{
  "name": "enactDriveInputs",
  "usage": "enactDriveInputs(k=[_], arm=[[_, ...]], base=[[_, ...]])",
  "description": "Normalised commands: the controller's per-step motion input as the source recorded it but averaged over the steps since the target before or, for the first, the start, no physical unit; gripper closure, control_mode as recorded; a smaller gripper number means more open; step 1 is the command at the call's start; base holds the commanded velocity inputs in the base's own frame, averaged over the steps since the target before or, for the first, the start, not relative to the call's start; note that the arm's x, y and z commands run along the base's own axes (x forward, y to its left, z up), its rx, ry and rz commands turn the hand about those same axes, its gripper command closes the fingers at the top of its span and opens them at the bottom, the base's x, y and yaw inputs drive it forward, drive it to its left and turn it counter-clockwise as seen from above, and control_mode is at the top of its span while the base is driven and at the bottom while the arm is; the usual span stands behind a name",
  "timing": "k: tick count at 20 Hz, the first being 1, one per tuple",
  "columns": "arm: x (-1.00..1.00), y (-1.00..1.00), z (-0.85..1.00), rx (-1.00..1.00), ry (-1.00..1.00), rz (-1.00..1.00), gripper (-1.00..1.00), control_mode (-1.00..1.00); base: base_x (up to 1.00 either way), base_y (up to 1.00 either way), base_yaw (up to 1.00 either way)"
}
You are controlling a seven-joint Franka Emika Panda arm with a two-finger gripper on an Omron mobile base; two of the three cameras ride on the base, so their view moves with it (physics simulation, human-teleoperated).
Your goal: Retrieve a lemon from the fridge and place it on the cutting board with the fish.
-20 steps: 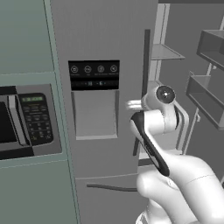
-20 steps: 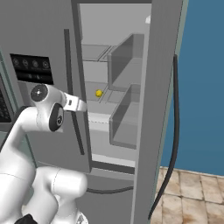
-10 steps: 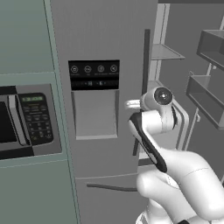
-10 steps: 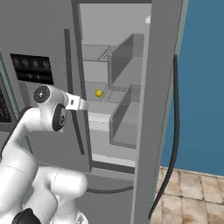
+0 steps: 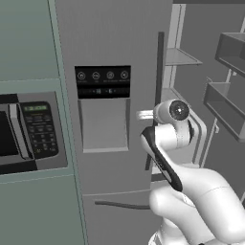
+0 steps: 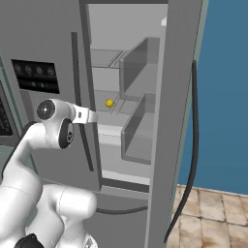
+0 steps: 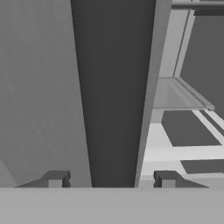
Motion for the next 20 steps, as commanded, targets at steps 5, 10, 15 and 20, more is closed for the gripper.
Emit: enactDriveInputs(k=[5, 10, 15, 20], arm=[[-0.01, 0.00, 0.00, 0.00, 0.00, 0.00, 1.00, -1.00], [-0.40, 0.00, 0.06, -0.01, 0.00, -0.07, 1.00, -1.00], [-0.74, 0.06, 0.20, -0.01, 0.00, -0.24, 1.00, -1.00], [-0.74, 0.22, 0.16, -0.02, 0.02, -0.36, 1.00, -1.00]], base=[[0.00, 0.00, 0.00], [0.00, 0.00, 0.00], [0.00, 0.00, 0.00], [0.00, 0.00, 0.00]])
